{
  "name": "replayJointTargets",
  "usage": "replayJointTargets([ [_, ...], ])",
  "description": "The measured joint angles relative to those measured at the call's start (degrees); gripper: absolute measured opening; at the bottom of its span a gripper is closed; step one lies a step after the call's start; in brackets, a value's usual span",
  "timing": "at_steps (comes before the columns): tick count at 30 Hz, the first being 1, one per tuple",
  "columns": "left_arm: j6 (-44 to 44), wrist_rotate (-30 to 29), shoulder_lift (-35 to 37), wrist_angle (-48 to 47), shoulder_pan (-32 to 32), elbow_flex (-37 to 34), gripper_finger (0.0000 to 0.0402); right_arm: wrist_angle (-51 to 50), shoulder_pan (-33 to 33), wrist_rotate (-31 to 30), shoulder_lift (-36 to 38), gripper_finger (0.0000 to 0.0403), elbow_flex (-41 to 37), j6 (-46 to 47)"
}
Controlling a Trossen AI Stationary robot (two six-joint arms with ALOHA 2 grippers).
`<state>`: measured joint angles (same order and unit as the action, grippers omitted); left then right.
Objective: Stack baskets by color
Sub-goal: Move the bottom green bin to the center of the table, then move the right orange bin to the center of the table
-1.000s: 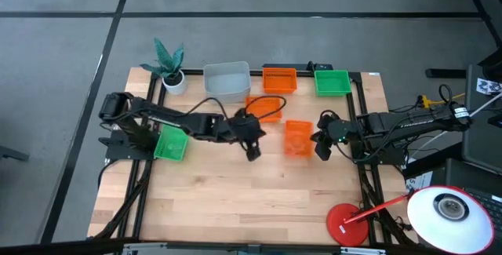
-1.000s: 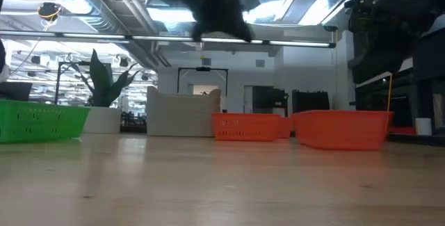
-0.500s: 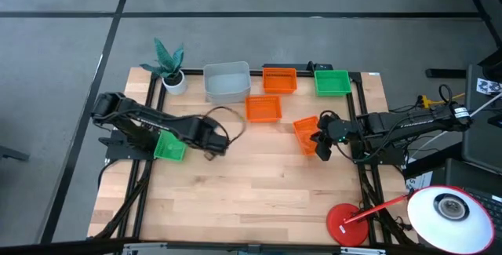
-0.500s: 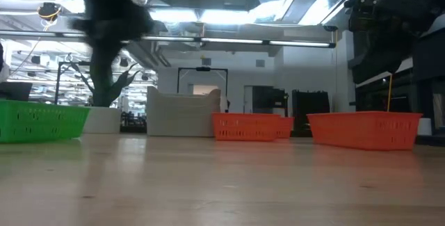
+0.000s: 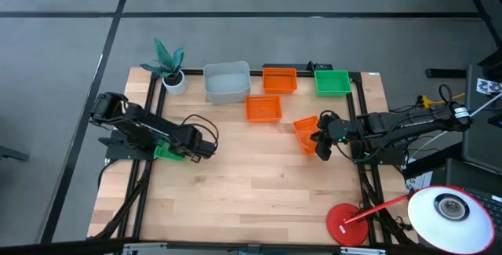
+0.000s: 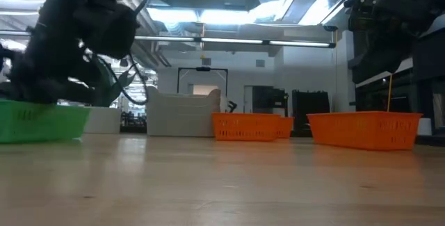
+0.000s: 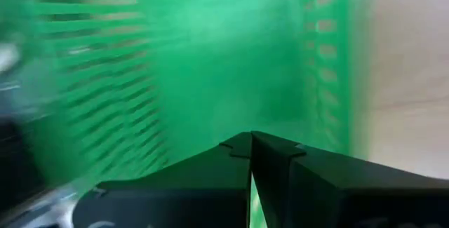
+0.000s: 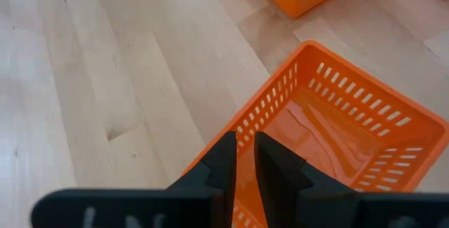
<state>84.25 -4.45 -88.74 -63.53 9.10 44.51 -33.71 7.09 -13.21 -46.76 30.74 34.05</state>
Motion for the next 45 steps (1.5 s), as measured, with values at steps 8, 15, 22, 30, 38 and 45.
replayJointTargets([
  [8,-35.91,-9.41,1.37,54.57,-2.60,5.52,0.0000,1.01,0.00,0.83,0.00,0.0053,0.00,0.21],
  [15,-45.65,-15.02,1.37,41.78,-1.13,16.75,0.0000,2.64,0.00,0.83,-0.01,0.0053,0.00,0.21],
  [22,-50.35,-21.42,2.26,35.86,-1.89,17.51,0.0000,2.64,0.00,0.83,-0.02,0.0053,0.00,-0.02],
  [30,-57.87,-17.21,2.22,35.54,-9.47,17.57,0.0000,1.08,0.42,7.22,-0.10,0.0053,-0.02,3.03],
  [38,-64.50,-18.84,8.82,27.20,-12.78,17.30,0.0000,3.28,0.22,-4.50,-0.18,0.0053,-0.02,7.59],
  [45,-65.35,-21.10,18.82,27.78,-16.00,11.94,0.0000,0.90,-4.15,-1.62,-4.44,0.0053,-0.04,9.94],
])
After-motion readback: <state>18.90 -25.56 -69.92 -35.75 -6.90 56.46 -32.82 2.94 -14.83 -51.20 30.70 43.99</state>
